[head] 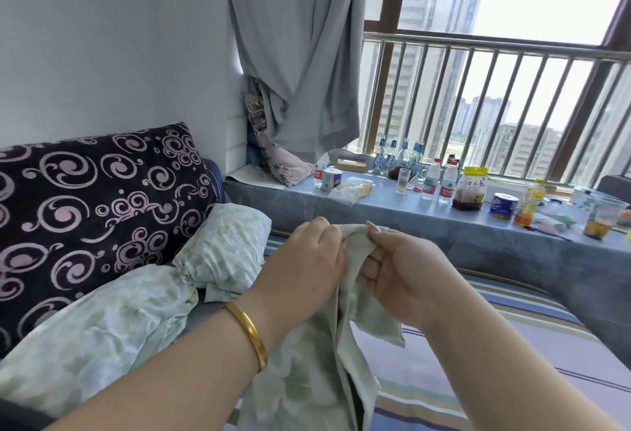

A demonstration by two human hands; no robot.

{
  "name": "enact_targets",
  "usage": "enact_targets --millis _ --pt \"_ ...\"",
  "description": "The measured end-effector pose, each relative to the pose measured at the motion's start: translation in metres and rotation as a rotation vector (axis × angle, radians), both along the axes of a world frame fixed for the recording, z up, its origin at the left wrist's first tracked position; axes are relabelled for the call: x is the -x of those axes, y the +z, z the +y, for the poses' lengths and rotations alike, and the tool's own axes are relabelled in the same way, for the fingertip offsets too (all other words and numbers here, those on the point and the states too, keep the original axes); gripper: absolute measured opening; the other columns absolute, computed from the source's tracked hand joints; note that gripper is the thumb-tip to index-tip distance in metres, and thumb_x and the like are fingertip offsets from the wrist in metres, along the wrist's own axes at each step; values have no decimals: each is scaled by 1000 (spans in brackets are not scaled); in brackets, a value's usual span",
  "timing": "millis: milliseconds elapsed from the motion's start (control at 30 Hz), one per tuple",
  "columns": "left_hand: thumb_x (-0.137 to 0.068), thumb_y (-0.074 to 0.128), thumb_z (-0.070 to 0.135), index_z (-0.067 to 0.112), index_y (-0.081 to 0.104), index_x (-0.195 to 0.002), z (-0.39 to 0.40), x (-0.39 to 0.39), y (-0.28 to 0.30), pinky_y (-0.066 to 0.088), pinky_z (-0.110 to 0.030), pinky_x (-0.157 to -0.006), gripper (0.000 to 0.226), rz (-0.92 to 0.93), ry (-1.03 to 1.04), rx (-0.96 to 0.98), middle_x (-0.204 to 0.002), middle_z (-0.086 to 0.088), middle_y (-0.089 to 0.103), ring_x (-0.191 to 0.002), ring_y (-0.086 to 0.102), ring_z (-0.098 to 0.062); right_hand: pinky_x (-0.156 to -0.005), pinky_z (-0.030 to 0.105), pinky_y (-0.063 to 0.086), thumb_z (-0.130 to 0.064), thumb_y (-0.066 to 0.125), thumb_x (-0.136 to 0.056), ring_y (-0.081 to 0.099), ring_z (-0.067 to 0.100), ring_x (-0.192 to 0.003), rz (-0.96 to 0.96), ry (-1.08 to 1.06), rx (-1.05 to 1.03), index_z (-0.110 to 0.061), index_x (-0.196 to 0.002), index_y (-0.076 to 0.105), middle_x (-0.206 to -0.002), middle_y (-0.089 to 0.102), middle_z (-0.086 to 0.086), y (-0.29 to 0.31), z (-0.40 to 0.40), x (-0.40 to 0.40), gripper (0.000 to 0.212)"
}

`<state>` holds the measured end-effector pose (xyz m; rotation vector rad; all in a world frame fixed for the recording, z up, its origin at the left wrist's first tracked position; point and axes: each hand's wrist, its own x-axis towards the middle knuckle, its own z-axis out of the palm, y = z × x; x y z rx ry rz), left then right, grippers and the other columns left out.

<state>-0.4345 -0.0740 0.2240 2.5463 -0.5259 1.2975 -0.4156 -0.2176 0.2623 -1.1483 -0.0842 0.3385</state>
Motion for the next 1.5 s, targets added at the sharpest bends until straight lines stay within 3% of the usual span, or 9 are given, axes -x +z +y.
enact_targets --millis 100,233,433,600,900,1067,1133,1233,1500 --pt "-99 54 8 -2 60 -82 1 -2 1 42 -29 -76 21 117 -157 248 -87 -11 56 -79 52 -24 -54 27 56 -14 51 -101 67 20 -59 -52 -56 9 -7 -93 60 -72 71 11 -1 0 -1 14" --pt "-100 54 18 -3 61 -79 -1 1 -2 39 -13 -78 30 235 -190 665 -91 -2 56 -83 51 -9 -83 45 51 -18 56 -100 58 27 -72 -93 -146 61 -6 -91 61 -74 64 13 -2 -3 0 15" --pt "-94 53 21 12 57 -65 -10 -1 5 45 -32 -62 30 696 -495 1597 -63 -8 53 -61 50 -21 -80 52 57 -29 57 -100 61 27 -77 -173 -202 158 -11 -89 60 -82 65 12 -3 -5 0 21" --pt "-78 58 75 5 60 -86 -17 0 0 49 -38 -72 70 806 -227 1210 -73 -5 61 -71 58 -22 -83 49 52 -29 56 -100 58 28 -84 -214 -188 203 -10 -92 59 -93 63 17 -9 1 0 21" --pt "-103 42 29 15 47 -65 -18 0 1 33 -31 -57 41 387 -25 732 -60 3 49 -64 50 -21 -71 38 59 -25 77 -84 72 26 -81 -295 -114 261 -11 -93 76 -95 76 17 -17 -8 -5 16" --pt "-102 38 46 9 68 -77 -17 6 2 48 -37 -71 54 392 -51 745 -70 -4 68 -73 62 -22 -74 44 59 -25 72 -89 71 24 -73 -356 -310 359 -20 -91 72 -80 78 2 -15 -9 -12 5" --pt "-98 44 53 21 45 -46 -19 11 5 39 -24 -48 61 497 -217 872 -43 9 45 -44 44 -10 -72 42 59 -28 69 -91 72 24 -74 -414 -394 480 -23 -92 71 -81 77 1 -11 -11 -13 5" --pt "-94 51 56 23 21 -44 -20 9 7 25 -21 -40 67 576 -307 1034 -39 10 22 -36 23 -8 -70 36 57 -27 69 -90 70 20 -76 -508 -447 631 -25 -90 71 -83 75 -3 -7 -13 -9 3" --pt "-82 70 56 8 56 -67 -13 8 1 35 -33 -55 52 519 -276 995 -55 1 46 -53 42 -15 -72 41 59 -17 73 -84 70 15 -68 -481 -341 612 -21 -73 74 -70 76 -2 -7 0 3 11"
